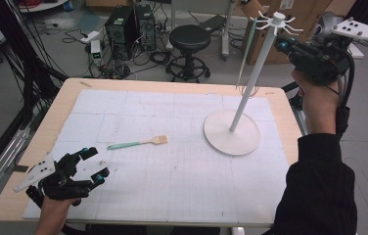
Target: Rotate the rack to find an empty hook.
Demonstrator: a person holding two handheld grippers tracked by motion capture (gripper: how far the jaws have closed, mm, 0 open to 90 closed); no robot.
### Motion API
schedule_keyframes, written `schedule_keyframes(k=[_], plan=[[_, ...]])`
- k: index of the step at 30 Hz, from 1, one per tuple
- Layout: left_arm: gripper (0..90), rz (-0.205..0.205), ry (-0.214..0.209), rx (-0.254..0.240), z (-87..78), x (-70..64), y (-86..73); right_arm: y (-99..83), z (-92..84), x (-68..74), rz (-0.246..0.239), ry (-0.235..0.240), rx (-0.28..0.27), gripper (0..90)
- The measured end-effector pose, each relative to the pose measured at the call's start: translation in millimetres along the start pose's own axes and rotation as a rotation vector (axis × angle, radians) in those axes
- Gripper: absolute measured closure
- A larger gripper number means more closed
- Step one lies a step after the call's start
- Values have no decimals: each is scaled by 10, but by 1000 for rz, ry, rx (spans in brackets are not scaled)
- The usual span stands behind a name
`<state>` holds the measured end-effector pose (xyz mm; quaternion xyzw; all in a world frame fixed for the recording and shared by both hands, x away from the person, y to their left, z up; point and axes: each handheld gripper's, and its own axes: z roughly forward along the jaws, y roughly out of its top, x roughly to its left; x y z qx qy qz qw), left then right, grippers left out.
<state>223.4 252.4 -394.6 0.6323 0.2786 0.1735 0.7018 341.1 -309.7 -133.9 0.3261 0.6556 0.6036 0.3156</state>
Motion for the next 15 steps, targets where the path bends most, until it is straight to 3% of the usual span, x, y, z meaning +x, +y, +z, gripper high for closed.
schedule_keyframes(k=[4, 7, 11, 15], plan=[[165, -1, 4, -4, -19, 8, -1, -63, -38, 36, 3, 17, -13, 893], [165, 3, 8, -8, -30, 18, -1, -175, -90, 82, -2, 58, -17, 870], [164, 1, 11, -7, -37, 26, -8, -433, -153, 192, -21, 150, 8, 792], [160, 3, 25, -11, -52, 33, -20, -783, -215, 305, -2, 212, 8, 621]])
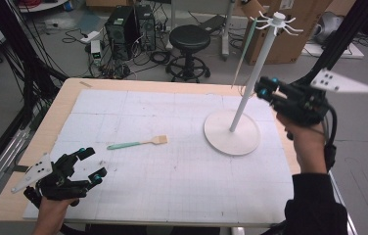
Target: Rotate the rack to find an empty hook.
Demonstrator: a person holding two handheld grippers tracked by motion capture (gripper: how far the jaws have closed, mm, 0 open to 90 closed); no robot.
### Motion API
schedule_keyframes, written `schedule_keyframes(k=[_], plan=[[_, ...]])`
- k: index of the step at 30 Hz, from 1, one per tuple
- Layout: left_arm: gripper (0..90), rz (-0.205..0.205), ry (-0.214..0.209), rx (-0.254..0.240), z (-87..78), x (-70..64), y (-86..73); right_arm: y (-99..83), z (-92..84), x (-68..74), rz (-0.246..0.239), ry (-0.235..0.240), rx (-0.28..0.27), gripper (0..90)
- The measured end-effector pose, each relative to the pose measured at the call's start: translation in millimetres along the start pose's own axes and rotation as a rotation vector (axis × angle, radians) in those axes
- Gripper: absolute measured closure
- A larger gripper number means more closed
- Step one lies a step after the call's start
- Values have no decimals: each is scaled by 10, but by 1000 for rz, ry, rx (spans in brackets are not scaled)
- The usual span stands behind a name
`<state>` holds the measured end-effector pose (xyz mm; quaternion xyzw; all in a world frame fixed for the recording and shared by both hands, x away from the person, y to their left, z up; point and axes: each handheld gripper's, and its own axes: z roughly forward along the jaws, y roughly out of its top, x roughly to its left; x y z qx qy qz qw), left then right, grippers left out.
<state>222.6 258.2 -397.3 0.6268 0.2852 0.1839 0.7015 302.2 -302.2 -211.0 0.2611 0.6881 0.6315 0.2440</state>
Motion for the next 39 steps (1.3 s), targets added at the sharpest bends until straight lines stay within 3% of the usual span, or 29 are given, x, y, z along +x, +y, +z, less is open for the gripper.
schedule_keyframes(k=[5, 9, 12, 15, 21, 24, 30, 39], plan=[[156, 1, 12, -3, -15, 12, -28, -658, -65, 153, 46, 15, 3, 418], [155, 5, 16, -7, -19, 17, -42, -1126, -111, 215, 78, -41, 49, 229], [155, 5, 15, -7, -12, 21, -49, -1394, -146, 247, 109, -49, 61, 208], [156, 6, 7, -10, 0, 12, -61, -1598, -148, 324, 86, -52, 114, 200], [156, 34, 20, 0, 10, 13, -69, -1742, -108, 487, 24, -41, 158, 190], [155, 66, 30, 6, 8, 13, -74, -1727, -104, 547, 27, -31, 147, 192], [154, 31, 33, 13, 4, 34, -71, -1729, -57, 593, 47, -17, 140, 191], [153, 20, 46, 1, -59, 58, -90, -1831, 81, 672, 48, -14, 164, 190]])
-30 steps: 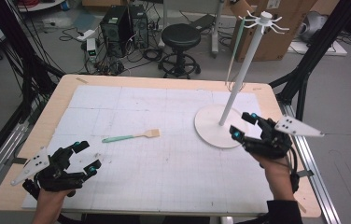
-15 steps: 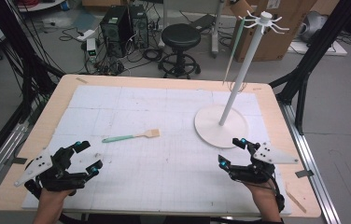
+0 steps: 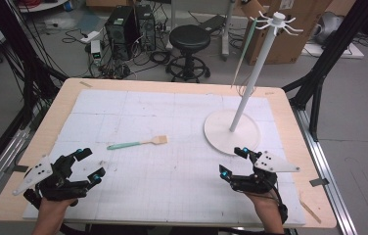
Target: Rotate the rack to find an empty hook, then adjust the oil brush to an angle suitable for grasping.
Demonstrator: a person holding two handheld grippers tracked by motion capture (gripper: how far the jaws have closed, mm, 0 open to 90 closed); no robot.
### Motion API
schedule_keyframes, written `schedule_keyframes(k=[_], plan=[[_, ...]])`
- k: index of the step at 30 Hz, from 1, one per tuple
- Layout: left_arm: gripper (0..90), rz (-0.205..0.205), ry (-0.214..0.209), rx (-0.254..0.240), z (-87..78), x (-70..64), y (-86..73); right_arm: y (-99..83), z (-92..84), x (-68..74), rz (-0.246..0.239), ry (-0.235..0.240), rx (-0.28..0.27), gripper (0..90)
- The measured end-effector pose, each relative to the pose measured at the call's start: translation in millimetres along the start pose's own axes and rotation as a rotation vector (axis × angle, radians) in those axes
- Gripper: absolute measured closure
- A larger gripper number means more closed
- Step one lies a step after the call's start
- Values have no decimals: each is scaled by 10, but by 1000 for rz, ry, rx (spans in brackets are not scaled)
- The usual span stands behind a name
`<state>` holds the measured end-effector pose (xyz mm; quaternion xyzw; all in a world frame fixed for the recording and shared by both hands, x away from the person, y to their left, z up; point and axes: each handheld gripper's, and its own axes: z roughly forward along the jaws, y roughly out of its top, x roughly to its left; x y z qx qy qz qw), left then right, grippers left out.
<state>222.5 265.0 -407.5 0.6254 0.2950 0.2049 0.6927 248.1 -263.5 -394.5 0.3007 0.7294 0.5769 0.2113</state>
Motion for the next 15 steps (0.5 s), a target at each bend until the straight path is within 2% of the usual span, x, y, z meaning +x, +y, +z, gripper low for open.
schedule_keyframes(k=[5, 15], plan=[[153, -6, 11, -1, -9, 33, -8, -2, 11, 26, -8, 1, 6, 190], [155, -8, 30, -4, -41, 71, -29, -27, -43, -1, 13, -20, -7, 190]])
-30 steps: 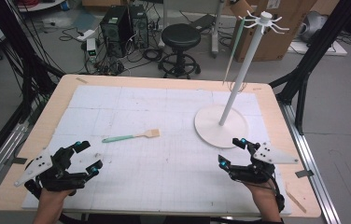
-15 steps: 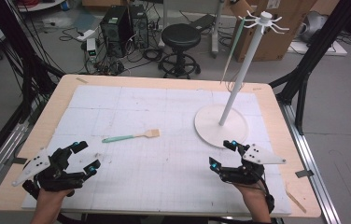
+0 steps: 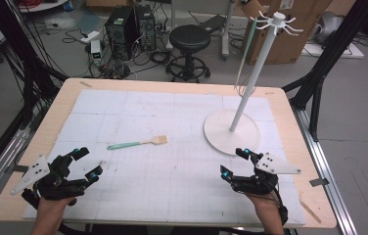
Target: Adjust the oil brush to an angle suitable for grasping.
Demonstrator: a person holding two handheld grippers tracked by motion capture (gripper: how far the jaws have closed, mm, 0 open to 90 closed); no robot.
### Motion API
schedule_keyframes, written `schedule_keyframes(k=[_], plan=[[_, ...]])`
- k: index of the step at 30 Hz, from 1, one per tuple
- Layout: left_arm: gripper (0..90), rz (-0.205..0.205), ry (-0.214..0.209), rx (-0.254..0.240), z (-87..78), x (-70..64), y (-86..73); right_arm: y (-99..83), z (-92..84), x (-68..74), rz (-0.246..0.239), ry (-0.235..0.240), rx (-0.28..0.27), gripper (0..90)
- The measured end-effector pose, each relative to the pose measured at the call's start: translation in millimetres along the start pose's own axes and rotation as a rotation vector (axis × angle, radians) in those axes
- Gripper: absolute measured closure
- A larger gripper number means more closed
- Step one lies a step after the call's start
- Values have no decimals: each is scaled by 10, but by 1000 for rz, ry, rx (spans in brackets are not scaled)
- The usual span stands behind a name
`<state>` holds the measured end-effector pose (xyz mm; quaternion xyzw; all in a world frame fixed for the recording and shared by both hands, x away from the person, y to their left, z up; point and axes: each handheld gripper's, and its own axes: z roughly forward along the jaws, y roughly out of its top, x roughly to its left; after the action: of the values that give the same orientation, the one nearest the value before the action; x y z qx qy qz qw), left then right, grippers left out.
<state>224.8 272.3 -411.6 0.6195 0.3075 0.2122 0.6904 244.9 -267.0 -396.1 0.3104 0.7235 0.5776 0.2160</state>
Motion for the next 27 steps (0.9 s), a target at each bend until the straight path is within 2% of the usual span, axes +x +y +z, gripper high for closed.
schedule_keyframes(k=[5, 12, 17, 18, 20, 23, 27], plan=[[199, -3, 26, 11, -69, 46, -28, -2, -26, -15, 0, -8, -9, 190], [402, -15, 40, 27, -223, 108, -65, -22, -56, -10, 5, -10, -14, 191], [587, 18, 56, 82, -258, 161, -69, -23, -82, -3, 9, -15, -18, 191], [668, 26, 64, 88, -262, 164, -67, -24, -84, -4, 10, -16, -17, 191], [749, 30, 80, 107, -271, 187, -63, -27, -85, -4, 10, -18, -15, 191], [856, 31, 130, 137, -274, 243, -68, -29, -76, -4, 9, -19, -14, 191], [896, 20, 172, 174, -237, 339, -69, -45, -41, 0, 13, -16, -6, 191]])
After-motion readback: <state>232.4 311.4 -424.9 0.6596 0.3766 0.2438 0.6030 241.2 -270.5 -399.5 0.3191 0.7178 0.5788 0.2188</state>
